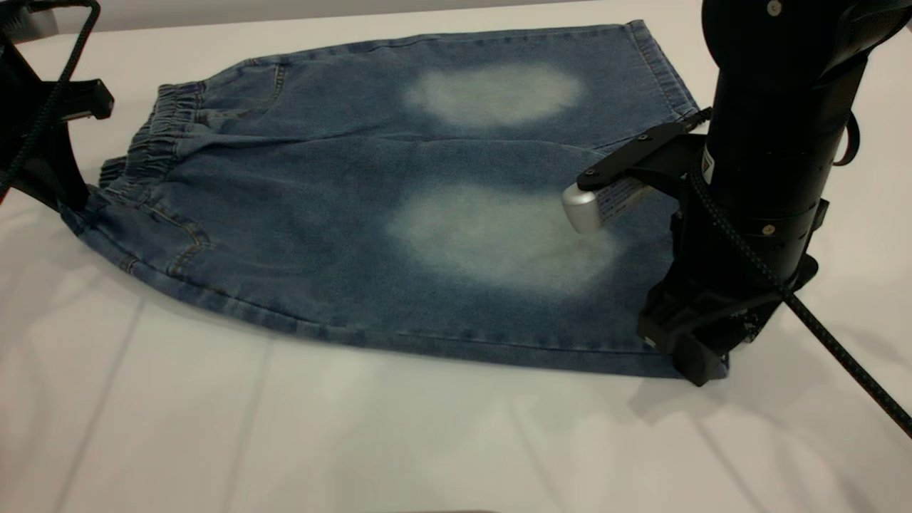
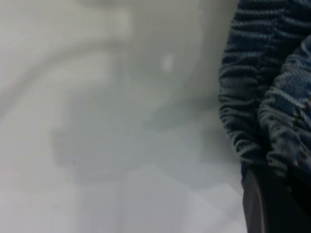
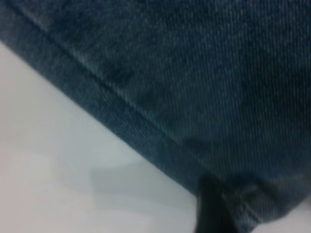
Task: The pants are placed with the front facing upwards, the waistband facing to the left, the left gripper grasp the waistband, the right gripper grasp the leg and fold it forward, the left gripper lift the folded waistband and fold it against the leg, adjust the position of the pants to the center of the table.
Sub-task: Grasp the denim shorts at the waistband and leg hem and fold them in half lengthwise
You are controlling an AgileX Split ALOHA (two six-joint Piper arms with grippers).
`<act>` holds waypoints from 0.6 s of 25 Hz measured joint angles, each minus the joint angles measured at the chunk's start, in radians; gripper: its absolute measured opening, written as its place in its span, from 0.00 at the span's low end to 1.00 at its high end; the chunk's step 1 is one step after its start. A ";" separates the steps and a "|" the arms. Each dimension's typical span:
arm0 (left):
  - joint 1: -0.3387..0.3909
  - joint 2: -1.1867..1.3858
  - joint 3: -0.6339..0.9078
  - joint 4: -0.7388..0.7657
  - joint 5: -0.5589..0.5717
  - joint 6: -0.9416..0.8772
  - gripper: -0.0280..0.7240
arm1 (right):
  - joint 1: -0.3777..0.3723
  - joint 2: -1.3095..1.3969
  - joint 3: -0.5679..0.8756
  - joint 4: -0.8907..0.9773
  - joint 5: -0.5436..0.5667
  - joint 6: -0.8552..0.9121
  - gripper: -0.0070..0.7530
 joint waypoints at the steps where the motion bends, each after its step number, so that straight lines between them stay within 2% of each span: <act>1: 0.000 0.000 0.000 0.000 0.000 0.001 0.09 | 0.000 0.006 -0.004 -0.002 0.002 0.001 0.41; 7: 0.000 0.000 0.000 -0.004 0.001 0.001 0.09 | 0.000 0.015 -0.014 -0.001 0.012 0.005 0.10; 8: 0.000 0.000 0.000 -0.005 0.001 0.002 0.09 | 0.000 0.013 -0.014 0.000 0.011 0.005 0.07; 15: 0.000 0.000 0.000 -0.077 -0.006 0.035 0.09 | 0.000 -0.091 -0.033 0.021 0.026 0.005 0.06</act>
